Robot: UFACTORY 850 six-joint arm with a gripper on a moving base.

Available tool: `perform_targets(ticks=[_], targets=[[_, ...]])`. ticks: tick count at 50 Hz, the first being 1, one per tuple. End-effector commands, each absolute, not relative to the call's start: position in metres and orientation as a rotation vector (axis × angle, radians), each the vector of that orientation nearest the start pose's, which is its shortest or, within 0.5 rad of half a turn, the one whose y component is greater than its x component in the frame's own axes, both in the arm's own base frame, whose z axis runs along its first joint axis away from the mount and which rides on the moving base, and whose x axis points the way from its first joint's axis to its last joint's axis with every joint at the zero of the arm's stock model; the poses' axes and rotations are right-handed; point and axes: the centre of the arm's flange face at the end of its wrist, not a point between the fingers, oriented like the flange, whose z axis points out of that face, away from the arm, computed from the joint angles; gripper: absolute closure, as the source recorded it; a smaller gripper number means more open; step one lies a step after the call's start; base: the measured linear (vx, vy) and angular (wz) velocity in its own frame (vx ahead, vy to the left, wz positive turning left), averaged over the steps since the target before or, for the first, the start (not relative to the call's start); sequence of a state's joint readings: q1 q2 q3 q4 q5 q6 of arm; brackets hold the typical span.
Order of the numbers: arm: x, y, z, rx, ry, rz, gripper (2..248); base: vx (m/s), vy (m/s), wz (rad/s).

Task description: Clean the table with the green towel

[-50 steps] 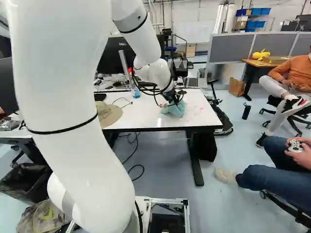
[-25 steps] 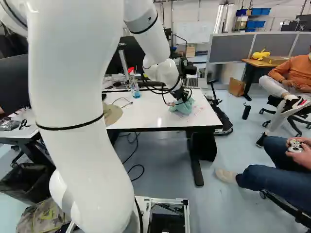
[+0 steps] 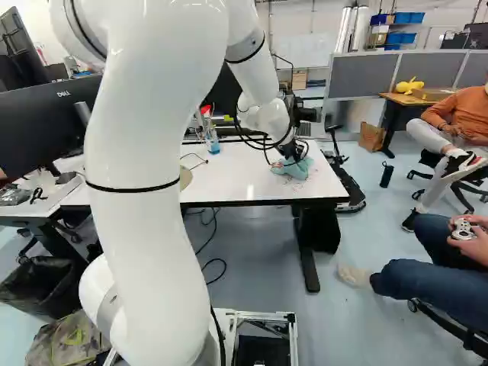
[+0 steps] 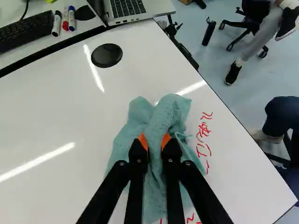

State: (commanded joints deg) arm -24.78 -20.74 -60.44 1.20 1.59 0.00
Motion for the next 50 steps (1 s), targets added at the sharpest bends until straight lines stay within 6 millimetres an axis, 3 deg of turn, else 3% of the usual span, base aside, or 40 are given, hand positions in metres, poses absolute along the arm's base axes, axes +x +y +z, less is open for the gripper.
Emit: perform_targets(ticks=[50], targets=[[0.5313, -0.2452, 0.4219, -3.015, 0.696, -1.088, 203, 0.000, 0.000, 0.000]])
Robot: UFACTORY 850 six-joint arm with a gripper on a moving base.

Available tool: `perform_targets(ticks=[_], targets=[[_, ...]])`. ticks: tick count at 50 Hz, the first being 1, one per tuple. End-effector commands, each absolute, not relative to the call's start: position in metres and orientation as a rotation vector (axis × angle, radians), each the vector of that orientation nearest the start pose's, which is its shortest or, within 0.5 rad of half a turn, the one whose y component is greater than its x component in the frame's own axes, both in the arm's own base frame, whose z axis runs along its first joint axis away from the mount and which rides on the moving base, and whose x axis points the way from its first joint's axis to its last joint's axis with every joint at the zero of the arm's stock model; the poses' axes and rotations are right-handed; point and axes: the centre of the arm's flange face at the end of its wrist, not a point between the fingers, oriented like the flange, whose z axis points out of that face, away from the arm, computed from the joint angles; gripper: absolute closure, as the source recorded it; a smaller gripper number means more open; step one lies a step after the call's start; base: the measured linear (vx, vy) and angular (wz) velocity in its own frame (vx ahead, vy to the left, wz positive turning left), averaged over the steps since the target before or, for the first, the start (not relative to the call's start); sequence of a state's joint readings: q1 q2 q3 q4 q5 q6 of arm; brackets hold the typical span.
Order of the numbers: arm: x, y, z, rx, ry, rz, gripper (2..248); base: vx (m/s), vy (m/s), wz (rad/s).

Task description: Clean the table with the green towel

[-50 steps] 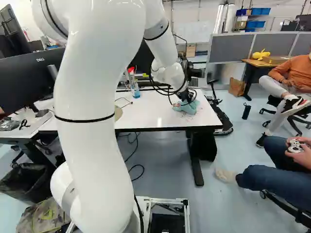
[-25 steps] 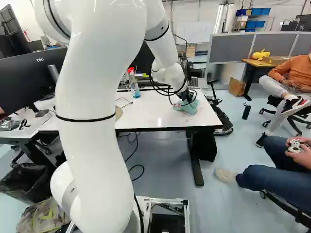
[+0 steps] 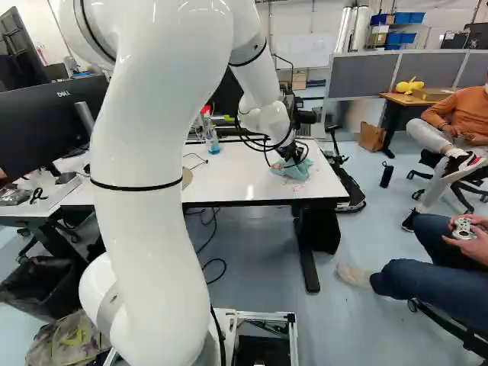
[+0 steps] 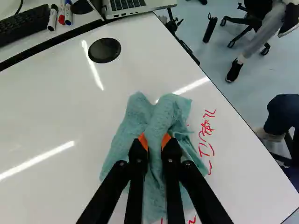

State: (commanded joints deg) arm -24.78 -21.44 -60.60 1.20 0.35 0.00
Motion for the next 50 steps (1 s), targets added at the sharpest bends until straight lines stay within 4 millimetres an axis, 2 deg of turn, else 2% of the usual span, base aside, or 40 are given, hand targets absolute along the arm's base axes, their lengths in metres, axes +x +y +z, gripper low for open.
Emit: perform_targets(ticks=[15, 50], targets=[[0.5283, -0.2437, 0.4193, -3.030, 0.698, -1.013, 203, 0.000, 0.000, 0.000], [0.5274, -0.2433, 0.4186, -3.033, 0.699, -0.992, 203, 0.000, 0.000, 0.000]])
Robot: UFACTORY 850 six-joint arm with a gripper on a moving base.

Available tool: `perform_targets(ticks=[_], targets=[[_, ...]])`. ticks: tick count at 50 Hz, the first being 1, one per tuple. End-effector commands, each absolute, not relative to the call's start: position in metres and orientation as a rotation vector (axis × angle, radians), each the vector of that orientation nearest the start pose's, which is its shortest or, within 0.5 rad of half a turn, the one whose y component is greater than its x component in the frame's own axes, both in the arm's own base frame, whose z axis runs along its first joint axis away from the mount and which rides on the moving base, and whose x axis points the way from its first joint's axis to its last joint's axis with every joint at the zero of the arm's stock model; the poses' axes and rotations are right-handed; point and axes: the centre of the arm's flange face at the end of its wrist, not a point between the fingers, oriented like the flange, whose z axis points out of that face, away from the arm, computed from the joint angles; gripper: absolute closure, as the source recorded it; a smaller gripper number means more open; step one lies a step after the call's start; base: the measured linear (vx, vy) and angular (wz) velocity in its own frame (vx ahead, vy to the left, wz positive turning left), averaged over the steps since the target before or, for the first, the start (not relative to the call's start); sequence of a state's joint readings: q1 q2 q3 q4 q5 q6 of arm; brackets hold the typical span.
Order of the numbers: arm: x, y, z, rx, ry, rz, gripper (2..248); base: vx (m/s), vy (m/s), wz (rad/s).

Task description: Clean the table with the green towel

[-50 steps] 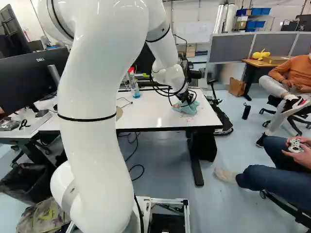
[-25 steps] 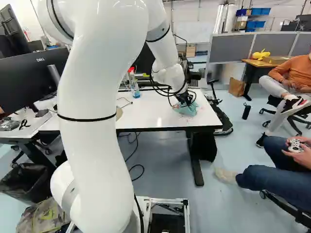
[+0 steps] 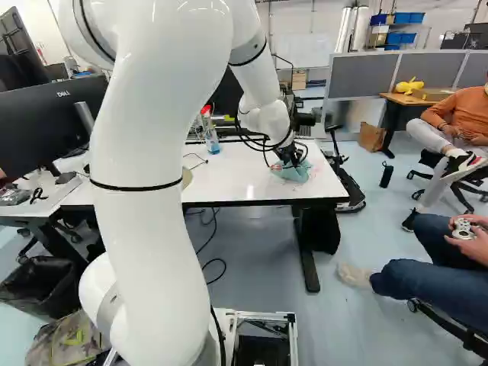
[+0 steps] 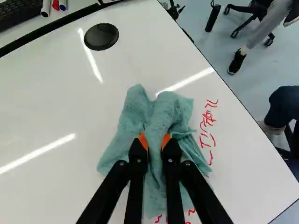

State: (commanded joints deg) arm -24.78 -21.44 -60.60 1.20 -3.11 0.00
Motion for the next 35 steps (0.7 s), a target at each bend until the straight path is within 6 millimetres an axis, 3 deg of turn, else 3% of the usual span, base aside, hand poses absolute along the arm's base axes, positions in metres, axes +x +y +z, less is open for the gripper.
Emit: perform_targets(ticks=[35], targets=[[0.5278, -0.2449, 0.4188, -3.032, 0.702, -0.999, 203, 0.000, 0.000, 0.000]])
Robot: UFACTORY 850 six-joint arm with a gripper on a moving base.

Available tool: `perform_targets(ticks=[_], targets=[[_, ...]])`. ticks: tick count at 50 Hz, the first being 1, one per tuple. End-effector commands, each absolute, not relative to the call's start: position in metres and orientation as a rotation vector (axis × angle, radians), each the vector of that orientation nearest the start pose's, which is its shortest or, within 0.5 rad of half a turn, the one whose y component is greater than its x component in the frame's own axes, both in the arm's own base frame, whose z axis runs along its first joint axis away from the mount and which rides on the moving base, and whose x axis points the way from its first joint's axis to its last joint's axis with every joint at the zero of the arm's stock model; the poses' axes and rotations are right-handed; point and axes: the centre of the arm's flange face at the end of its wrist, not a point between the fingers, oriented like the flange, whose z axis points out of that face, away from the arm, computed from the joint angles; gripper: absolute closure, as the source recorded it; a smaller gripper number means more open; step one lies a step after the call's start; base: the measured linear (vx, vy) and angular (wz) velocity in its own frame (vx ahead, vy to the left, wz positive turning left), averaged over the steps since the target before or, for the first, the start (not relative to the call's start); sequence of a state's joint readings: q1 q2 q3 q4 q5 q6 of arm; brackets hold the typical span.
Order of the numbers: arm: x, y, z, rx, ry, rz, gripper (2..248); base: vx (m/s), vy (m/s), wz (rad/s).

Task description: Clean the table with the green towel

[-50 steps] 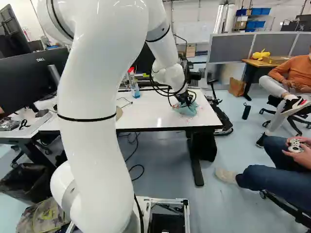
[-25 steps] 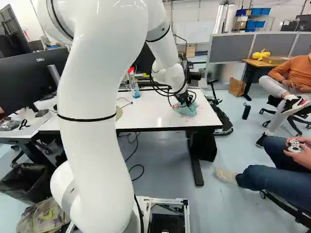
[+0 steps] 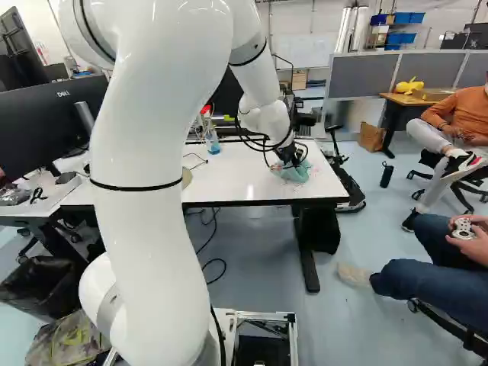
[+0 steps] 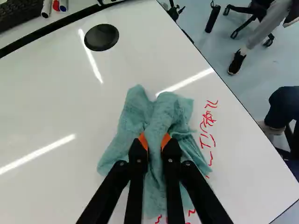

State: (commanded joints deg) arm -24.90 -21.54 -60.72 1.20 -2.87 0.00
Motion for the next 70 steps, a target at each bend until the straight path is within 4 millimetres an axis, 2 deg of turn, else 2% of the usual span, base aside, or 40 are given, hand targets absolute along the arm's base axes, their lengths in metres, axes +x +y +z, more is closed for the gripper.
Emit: perform_targets(ticks=[56, 70], targets=[[0.534, -0.340, 0.415, -3.012, 0.911, -1.052, 203, 0.000, 0.000, 0.000], [0.515, -0.336, 0.416, -3.013, 0.930, -1.030, 203, 0.000, 0.000, 0.000]])
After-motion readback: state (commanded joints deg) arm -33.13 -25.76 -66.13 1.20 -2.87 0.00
